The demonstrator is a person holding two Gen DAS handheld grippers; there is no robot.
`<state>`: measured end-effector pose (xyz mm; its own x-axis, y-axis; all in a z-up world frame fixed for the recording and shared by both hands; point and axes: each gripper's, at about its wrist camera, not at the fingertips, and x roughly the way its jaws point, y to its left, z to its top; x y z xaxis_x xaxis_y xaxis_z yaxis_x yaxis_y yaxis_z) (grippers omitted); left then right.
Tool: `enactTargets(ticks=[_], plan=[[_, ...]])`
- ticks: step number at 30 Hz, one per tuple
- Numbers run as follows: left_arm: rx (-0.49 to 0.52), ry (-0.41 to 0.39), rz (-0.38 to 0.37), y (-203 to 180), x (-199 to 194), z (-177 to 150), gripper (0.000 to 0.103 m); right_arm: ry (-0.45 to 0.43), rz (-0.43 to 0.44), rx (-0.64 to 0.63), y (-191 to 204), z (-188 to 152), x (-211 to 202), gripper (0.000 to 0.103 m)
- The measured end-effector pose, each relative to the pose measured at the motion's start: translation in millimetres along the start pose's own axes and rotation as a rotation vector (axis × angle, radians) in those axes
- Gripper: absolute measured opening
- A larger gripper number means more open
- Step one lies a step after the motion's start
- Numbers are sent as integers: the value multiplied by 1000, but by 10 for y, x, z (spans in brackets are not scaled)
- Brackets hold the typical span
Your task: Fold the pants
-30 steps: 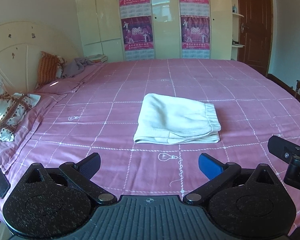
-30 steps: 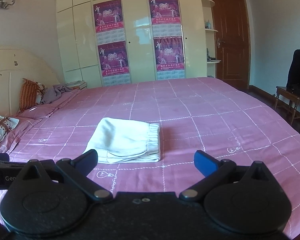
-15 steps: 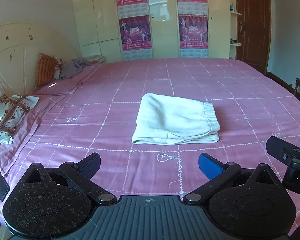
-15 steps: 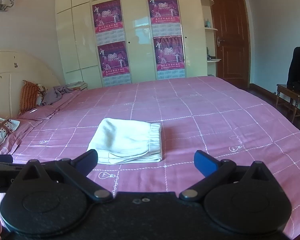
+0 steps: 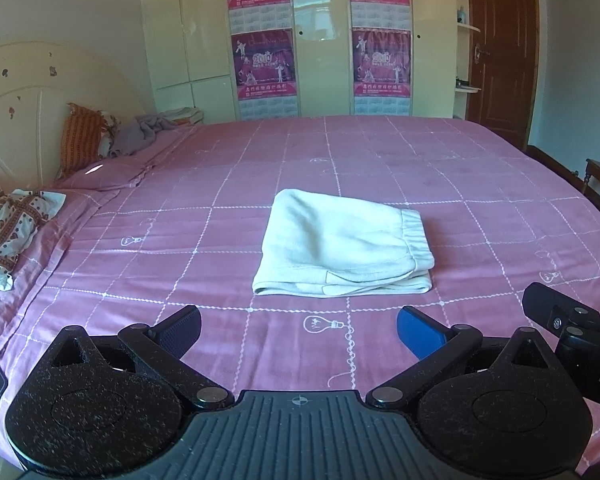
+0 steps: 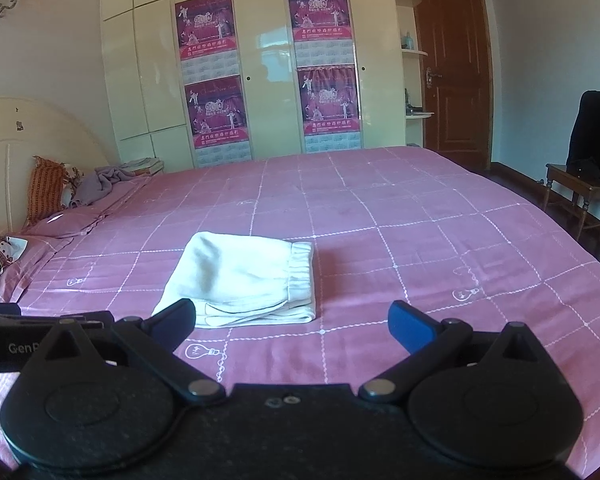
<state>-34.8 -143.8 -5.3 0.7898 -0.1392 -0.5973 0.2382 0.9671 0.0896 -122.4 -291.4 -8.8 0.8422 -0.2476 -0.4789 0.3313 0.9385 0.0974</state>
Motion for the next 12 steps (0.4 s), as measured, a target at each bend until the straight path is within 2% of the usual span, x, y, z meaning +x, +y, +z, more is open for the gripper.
enactTargets(ticks=[12], plan=[[-16,13,-13,41,344,187,103,19,-7,-14,92,162,335,103]])
